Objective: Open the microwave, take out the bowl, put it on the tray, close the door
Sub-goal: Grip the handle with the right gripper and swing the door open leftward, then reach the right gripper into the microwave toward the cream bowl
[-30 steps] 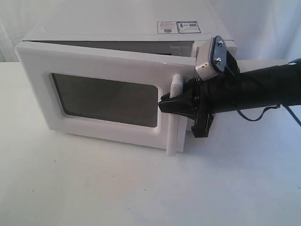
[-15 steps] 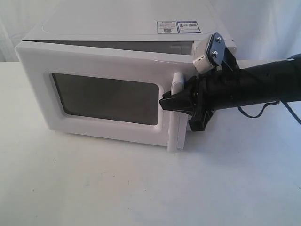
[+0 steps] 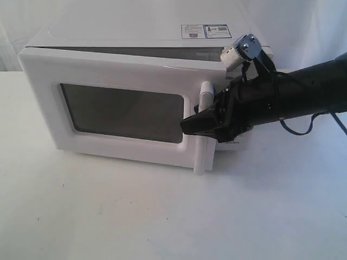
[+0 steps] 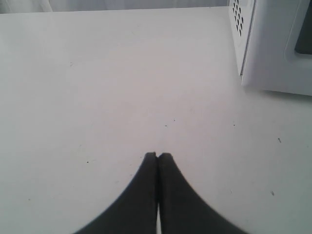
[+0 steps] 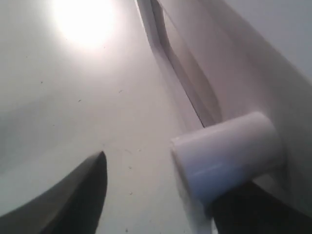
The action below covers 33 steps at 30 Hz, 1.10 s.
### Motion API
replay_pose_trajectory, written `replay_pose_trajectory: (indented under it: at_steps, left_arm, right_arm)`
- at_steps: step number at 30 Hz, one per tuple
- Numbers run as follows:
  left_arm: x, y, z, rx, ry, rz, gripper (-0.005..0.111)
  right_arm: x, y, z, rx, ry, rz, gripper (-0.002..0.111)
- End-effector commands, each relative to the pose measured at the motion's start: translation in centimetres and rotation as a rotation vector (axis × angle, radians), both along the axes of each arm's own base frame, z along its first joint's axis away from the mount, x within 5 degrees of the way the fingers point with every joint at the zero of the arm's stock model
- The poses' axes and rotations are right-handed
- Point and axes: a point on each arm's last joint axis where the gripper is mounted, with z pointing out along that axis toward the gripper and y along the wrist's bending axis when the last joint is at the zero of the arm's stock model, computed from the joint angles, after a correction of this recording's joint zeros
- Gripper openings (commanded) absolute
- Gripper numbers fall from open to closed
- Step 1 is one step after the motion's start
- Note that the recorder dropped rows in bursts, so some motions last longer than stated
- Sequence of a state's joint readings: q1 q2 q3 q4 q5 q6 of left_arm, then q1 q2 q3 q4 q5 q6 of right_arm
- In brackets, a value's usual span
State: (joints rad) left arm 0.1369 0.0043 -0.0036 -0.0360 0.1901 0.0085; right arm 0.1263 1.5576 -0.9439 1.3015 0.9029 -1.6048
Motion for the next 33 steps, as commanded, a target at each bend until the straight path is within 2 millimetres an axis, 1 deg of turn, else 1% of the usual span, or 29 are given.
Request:
replay_pose_trajectory:
  at_steps: [1, 5, 9, 12, 13, 14, 16, 18, 19, 21, 24, 28, 31, 33]
  left_arm:
    - [0.0, 0.0, -0.1, -0.012, -0.006, 0.003, 0.0]
    - [0.0, 0.0, -0.1, -0.012, -0.006, 0.003, 0.0]
    - [0.0, 0.0, -0.1, -0.012, -0.006, 0.003, 0.0]
    - [0.0, 0.0, -0.1, -0.012, -0.006, 0.003, 0.0]
    - [0.0, 0.0, -0.1, -0.012, -0.006, 0.003, 0.0]
    - [0.0, 0.0, -0.1, -0.012, -0.006, 0.003, 0.0]
    - [0.0, 0.0, -0.1, -0.012, -0.006, 0.003, 0.0]
    - [0.0, 0.0, -0.1, -0.012, -0.006, 0.003, 0.0]
    - [0.0, 0.0, -0.1, -0.012, -0.006, 0.003, 0.0]
    - [0.0, 0.0, -0.1, -0.012, -0.006, 0.003, 0.0]
    - [0.0, 0.0, -0.1, -0.012, -0.006, 0.003, 0.0]
    - [0.0, 0.0, -0.1, -0.012, -0.006, 0.003, 0.0]
    - [0.0, 0.0, -0.1, -0.012, -0.006, 0.003, 0.0]
    - [0.0, 0.0, -0.1, -0.012, -0.006, 0.003, 0.0]
  right_arm:
    - [-2.5, 0.1, 1.3, -0.019, 0.125, 0.078, 0.049]
    - [-3.5, -0.6, 1.7, -0.114, 0.189, 0.039, 0.049]
    - [-4.7, -2.1, 1.8, -0.289, 0.241, -0.031, 0.049]
    - [-5.4, -3.0, 2.4, -0.372, 0.254, -0.116, 0.045]
    - [-5.3, -3.2, 2.6, -0.375, 0.239, -0.144, 0.042]
    - [-5.2, -3.3, 3.0, -0.37, 0.206, -0.172, 0.036]
    - [-4.8, -3.3, 3.6, -0.333, 0.146, -0.248, 0.02]
    - [-4.3, -3.3, 3.9, -0.284, 0.121, -0.301, 0.002]
    - [-4.1, -3.2, 4.0, -0.259, 0.113, -0.325, 0.0]
    - [-3.7, -3.2, 4.0, -0.23, 0.094, -0.355, 0.0]
    - [-3.4, -3.1, 4.2, -0.204, 0.045, -0.354, 0.0]
    - [-3.1, -2.6, 4.9, -0.114, 0.015, -0.355, 0.0]
    - [-3.5, -1.7, 5.1, -0.086, 0.007, -0.272, 0.0]
    - [-4.2, -0.8, 4.9, -0.108, -0.005, -0.162, 0.0]
